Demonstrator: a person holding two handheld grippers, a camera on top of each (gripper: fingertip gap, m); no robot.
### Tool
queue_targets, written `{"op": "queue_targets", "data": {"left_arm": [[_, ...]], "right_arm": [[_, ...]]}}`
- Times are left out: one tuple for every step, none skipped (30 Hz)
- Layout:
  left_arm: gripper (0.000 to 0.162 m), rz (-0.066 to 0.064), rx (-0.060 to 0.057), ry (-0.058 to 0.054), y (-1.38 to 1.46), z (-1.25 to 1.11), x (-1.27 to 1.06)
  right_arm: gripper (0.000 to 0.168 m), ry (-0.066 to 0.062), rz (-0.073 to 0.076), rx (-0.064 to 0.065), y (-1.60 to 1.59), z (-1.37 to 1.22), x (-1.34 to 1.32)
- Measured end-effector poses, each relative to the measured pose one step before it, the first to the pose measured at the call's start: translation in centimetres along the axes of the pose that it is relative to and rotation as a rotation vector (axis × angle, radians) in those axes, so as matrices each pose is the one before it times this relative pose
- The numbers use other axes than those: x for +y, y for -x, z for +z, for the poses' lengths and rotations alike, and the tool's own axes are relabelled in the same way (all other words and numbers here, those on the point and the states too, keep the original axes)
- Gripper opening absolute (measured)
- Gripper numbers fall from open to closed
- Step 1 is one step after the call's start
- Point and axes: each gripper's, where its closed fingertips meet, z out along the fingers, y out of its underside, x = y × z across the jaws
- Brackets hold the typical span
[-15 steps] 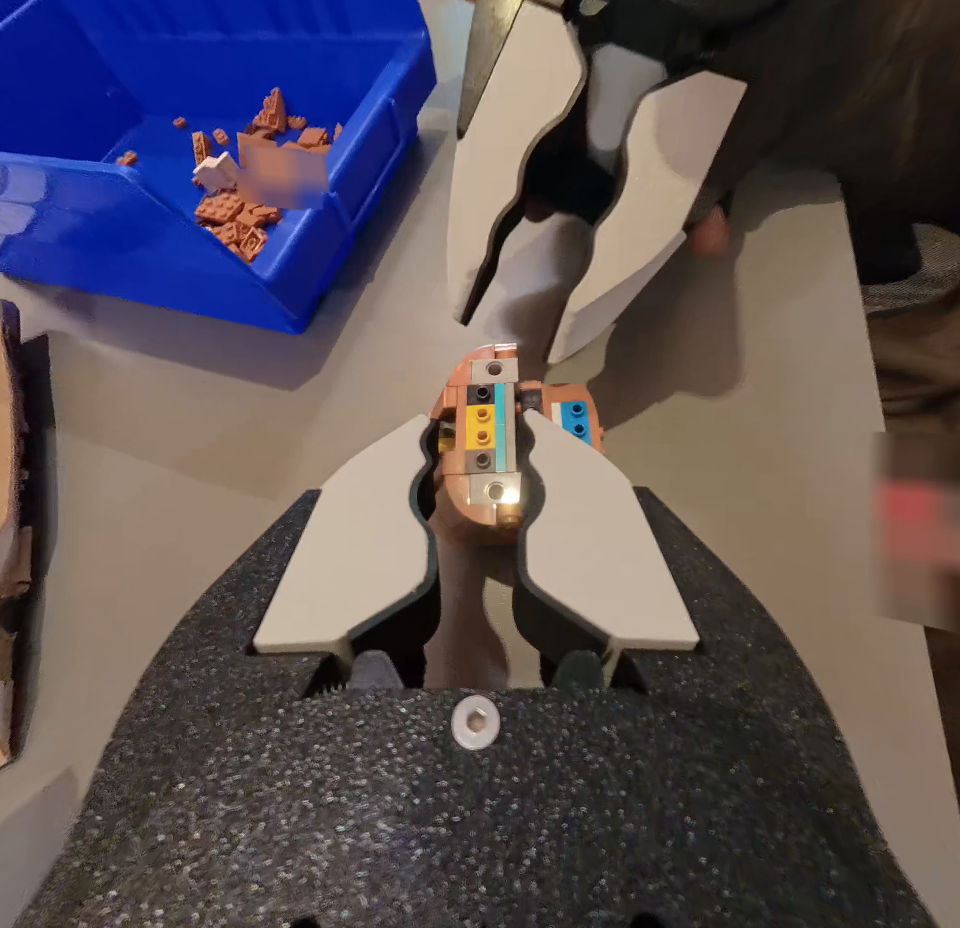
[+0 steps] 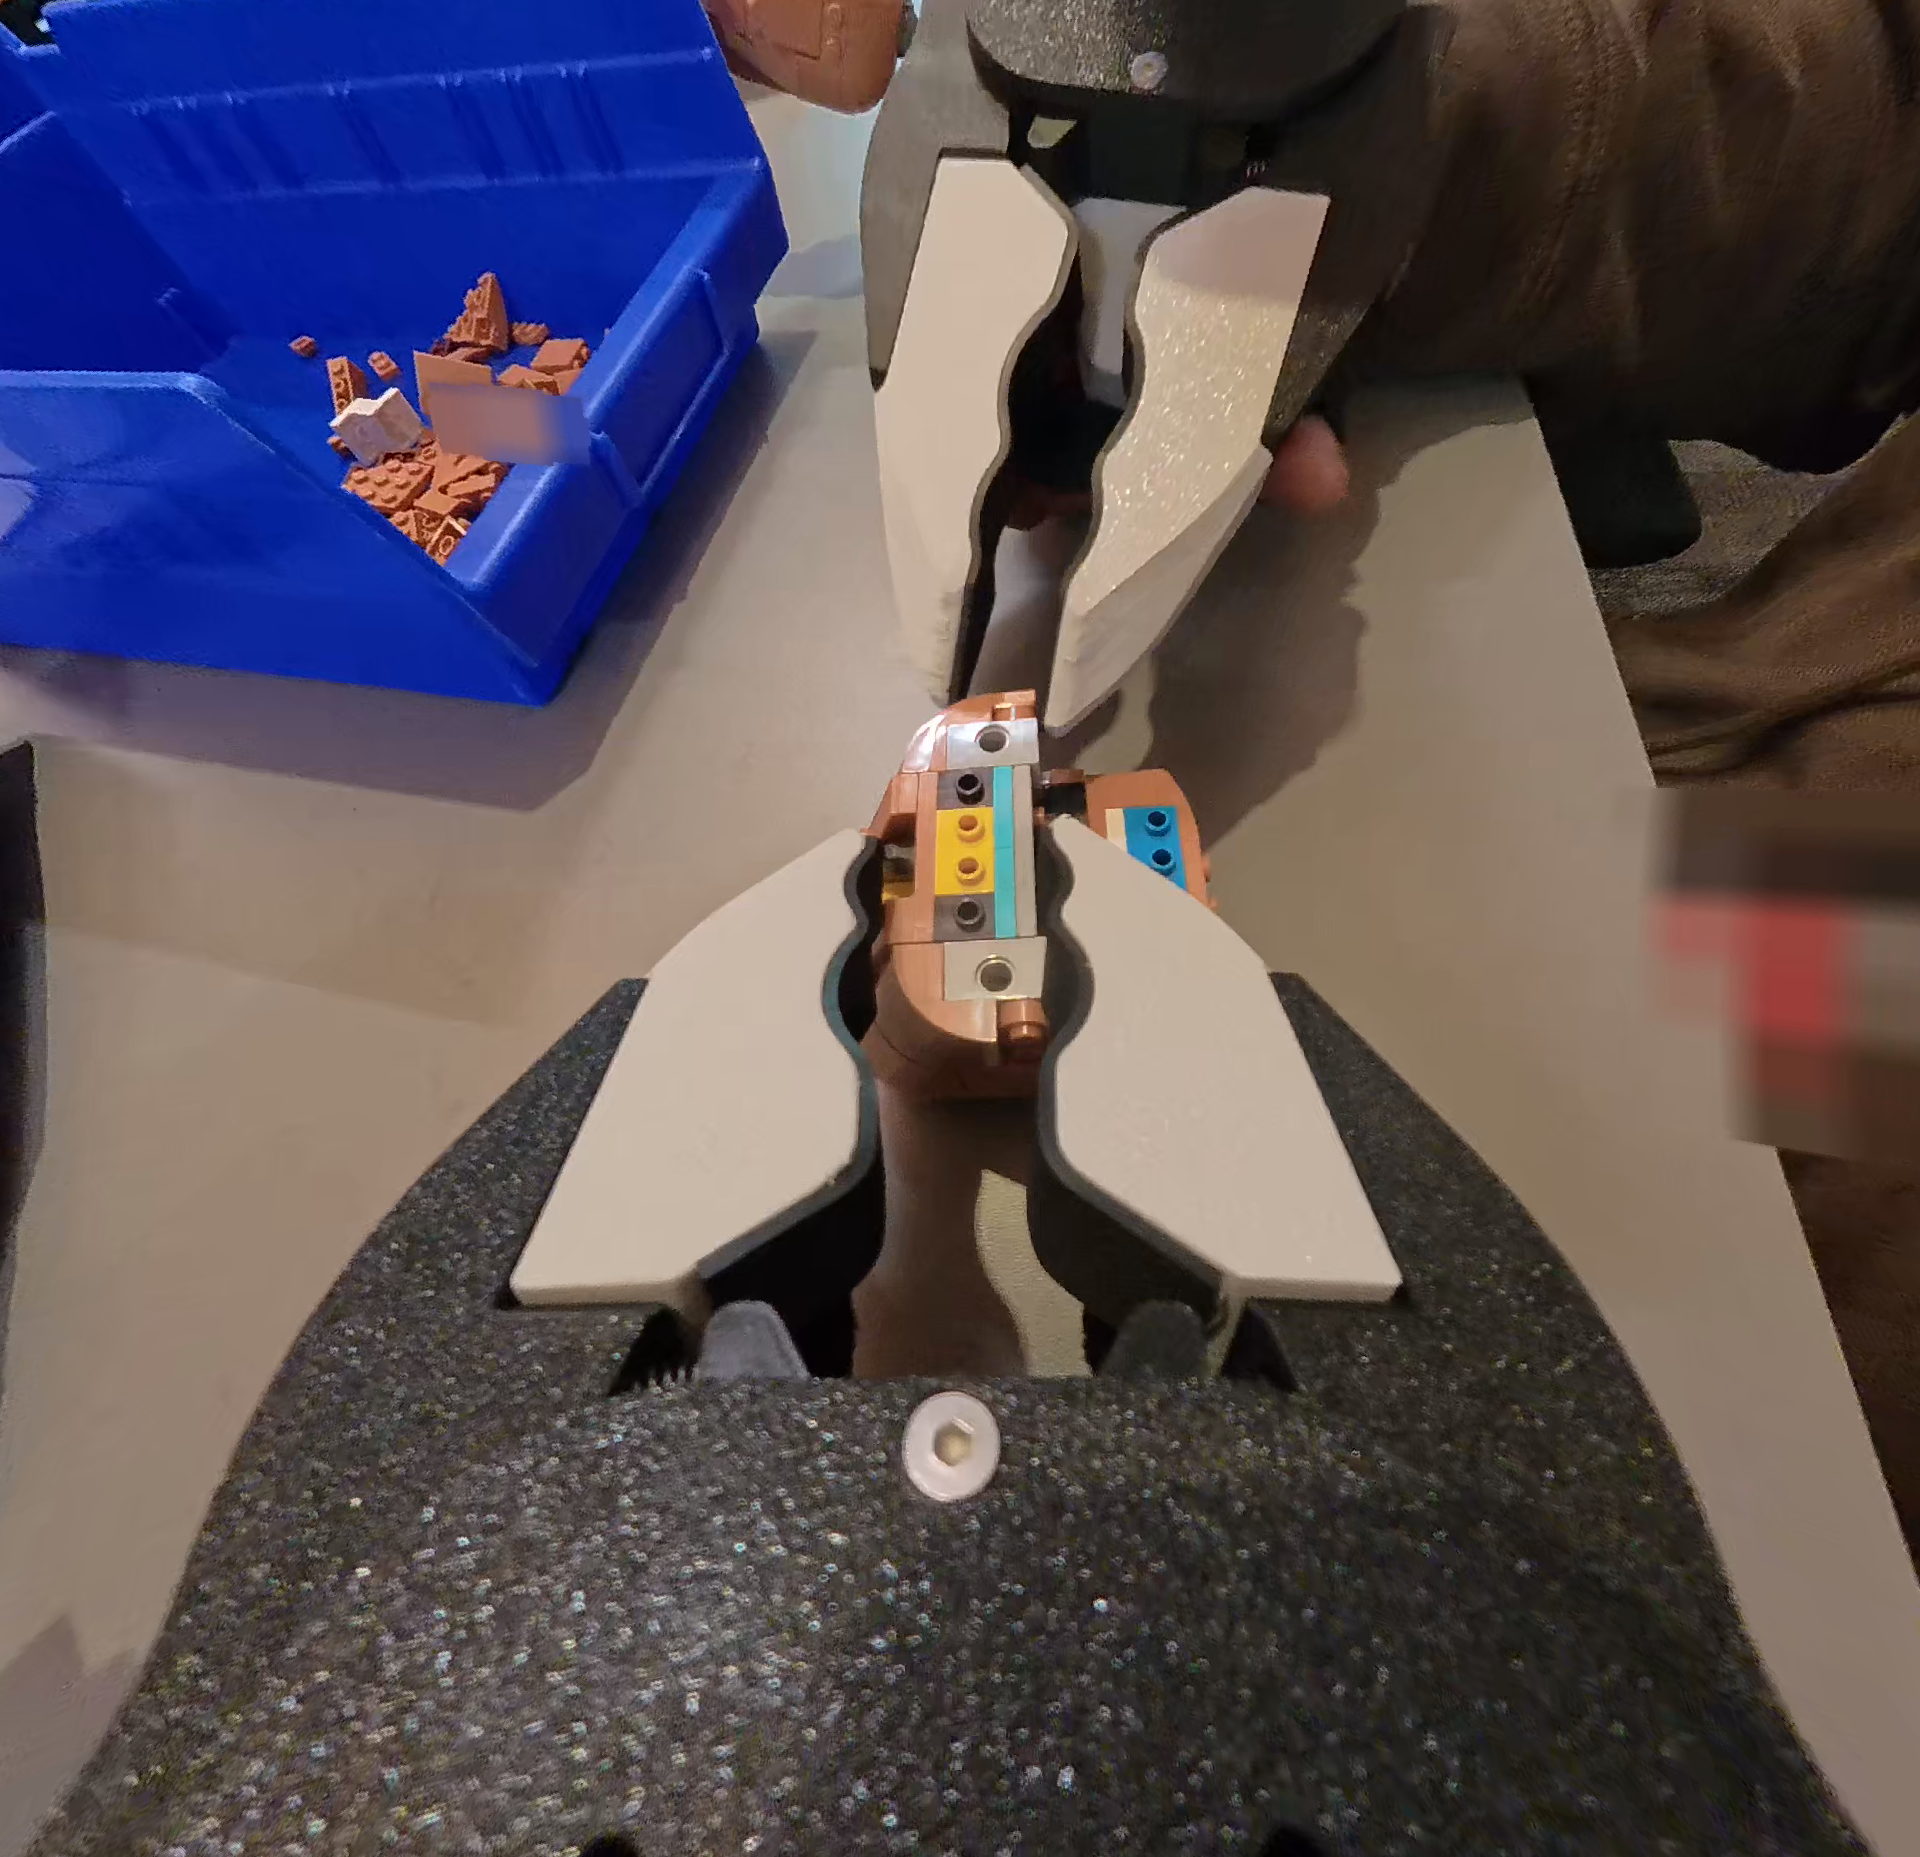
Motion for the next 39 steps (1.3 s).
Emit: {"op": "queue_targets", "data": {"left_arm": [[0.028,-0.0025,0.0006,-0.001,0.015,0.003,0.007],[0.028,0.0016,0.001,-0.0014,0.01,0.0,0.001],[0.029,0.0021,0.0001,-0.0022,0.006,-0.002,0.003],[0.029,-0.0019,-0.0027,-0.0021,0.074,0.0,0.012],[0.028,-0.0072,-0.0083,0.0011,0.208,-0.056,0.064],[0.029,0.0071,0.0254,-0.0007,-0.271,-0.134,0.079],[0.029,0.0136,0.0101,-0.0066,-0.19,-0.123,0.032],[0.029,-0.0037,-0.0001,-0.0052,-0.054,-0.042,0.005],[0.029,-0.0116,-0.0015,-0.0046,0.012,0.003,-0.01],[0.029,-0.0044,-0.0048,-0.0011,0.04,0.014,-0.005],[0.029,-0.0001,-0.0075,0.0008,0.062,0.023,-0.01],[0.029,0.0027,-0.0044,-0.0001,-0.001,0.031,-0.005],[0.029,0.0019,-0.0036,-0.0018,0.015,0.031,-0.017],[0.029,-0.0047,-0.0001,-0.0025,0.009,0.013,-0.013],[0.029,-0.0048,0.0008,-0.0028,0.017,0.016,-0.003],[0.029,-0.0012,0.0002,-0.0018,0.007,0.022,-0.014],[0.029,0.0003,-0.0009,-0.0018,0.001,0.02,-0.005],[0.029,-0.0003,-0.0005,-0.0015,0.005,0.006,-0.006],[0.029,0.0001,0.0003,-0.0004,-0.002,-0.001,0.008],[0.029,0.0001,-0.0003,-0.0015,-0.007,0.013,-0.01],[0.029,-0.0006,-0.0004,-0.002,-0.002,0.023,-0.008],[0.029,-0.001,0.0014,-0.0021,-0.028,0.028,-0.023],[0.029,0.0002,0.0021,-0.0018,-0.039,0.024,-0.019],[0.029,0.0014,0.0014,-0.0013,-0.024,0.038,-0.022],[0.029,0.0021,0.0003,-0.0008,-0.034,0.029,-0.017],[0.029,0.0014,-0.0011,-0.0001,0.006,-0.007,0.011],[0.029,0.0001,-0.0011,-0.0012,-0.002,-0.008,0.001],[0.029,0.0006,-0.0013,0.0,0.012,-0.002,-0.001],[0.029,-0.0004,-0.0006,0.0,0.006,-0.004,0.014],[0.029,-0.0017,-0.0004,0.0005,0.025,-0.011,0.003],[0.029,-0.0014,0.0003,0.0004,0.018,-0.006,0.011],[0.029,-0.0033,-0.0008,-0.0005,0.03,-0.006,0.004],[0.029,-0.0042,-0.0013,-0.0008,0.048,0.001,0.0],[0.029,-0.0026,-0.0036,0.0003,0.067,0.006,0.005],[0.029,-0.003,-0.0026,0.0003,0.051,0.006,0.005],[0.029,-0.0019,-0.0015,0.0,0.027,-0.005,0.005],[0.029,-0.0011,-0.0023,0.0001,0.03,0.006,0.011],[0.029,-0.0012,-0.001,0.0,0.024,0.004,0.0],[0.029,-0.0007,-0.0003,-0.0001,0.009,0.003,-0.001]], "right_arm": [[0.012,-0.0008,0.0107,-0.0094,-0.003,-0.053,0.013],[0.01,-0.0007,0.0111,-0.0104,0.013,-0.056,0.012],[0.008,-0.0008,0.0131,-0.0126,0.015,-0.066,0.026],[0.0,-0.0015,0.0165,-0.015,0.012,-0.12,0.017],[0.0,-0.0048,0.028,0.0101,-0.404,-0.189,0.017],[0.0,0.0014,0.0351,0.0289,-0.811,-0.266,0.156],[0.0,0.0028,0.0291,0.0089,-0.545,-0.251,0.158],[0.0,-0.0089,0.0163,-0.0102,-0.087,-0.226,-0.027],[0.0,-0.011,0.0023,-0.0079,0.095,-0.163,-0.097],[0.0,-0.0029,-0.0077,-0.0031,0.144,-0.058,-0.016],[0.0,0.0034,-0.0159,-0.0061,0.272,0.043,0.035],[0.0,0.0066,-0.0201,-0.0109,0.392,0.129,0.053],[0.002,0.0064,-0.0183,-0.0133,0.443,0.201,0.025],[0.006,0.0059,-0.013,-0.0129,0.399,0.255,-0.011],[0.01,0.0067,-0.0074,-0.012,0.304,0.275,-0.019],[0.014,0.0102,-0.0036,-0.0076,0.168,0.263,0.049],[0.019,0.0145,-0.0011,-0.0008,0.002,0.221,0.128],[0.02,0.0139,0.0025,-0.0002,-0.048,0.148,0.15],[0.02,0.0069,0.0058,-0.0027,-0.043,0.072,0.084],[0.02,0.0019,0.0062,0.0019,-0.108,0.027,0.013],[0.02,0.0022,0.0051,0.0067,-0.166,0.047,0.017],[0.02,0.0047,0.0022,0.0032,-0.093,0.089,0.02],[0.022,0.005,-0.003,-0.0008,-0.004,0.12,0.019],[0.023,0.0025,-0.0076,0.0005,0.017,0.131,-0.032],[0.024,0.0016,-0.0081,0.0046,-0.043,0.106,-0.04],[0.024,0.0004,-0.0034,0.0039,-0.066,0.072,-0.023],[0.023,-0.0005,0.0021,-0.0012,-0.037,0.024,-0.029],[0.023,-0.0005,0.0032,-0.0043,-0.002,0.002,-0.007],[0.022,-0.0006,0.0007,-0.0026,0.007,-0.006,0.009],[0.022,-0.0006,-0.0028,0.0021,-0.01,-0.017,0.004],[0.021,-0.0007,-0.0036,0.0054,-0.028,-0.024,-0.005],[0.021,-0.0008,-0.0006,0.0045,-0.045,-0.014,0.0],[0.02,-0.0007,0.004,0.0023,-0.065,-0.029,-0.003],[0.019,-0.0007,0.0078,0.0003,-0.072,-0.018,0.002],[0.019,-0.0006,0.0085,-0.0017,-0.051,-0.009,-0.002],[0.019,-0.0005,0.0072,-0.002,-0.047,-0.015,0.012],[0.018,-0.0004,0.0061,-0.0013,-0.032,-0.006,-0.004],[0.018,-0.0002,0.0051,-0.0018,-0.023,-0.017,0.004],[0.018,-0.0003,0.0055,-0.0024,-0.011,-0.004,0.007]]}}
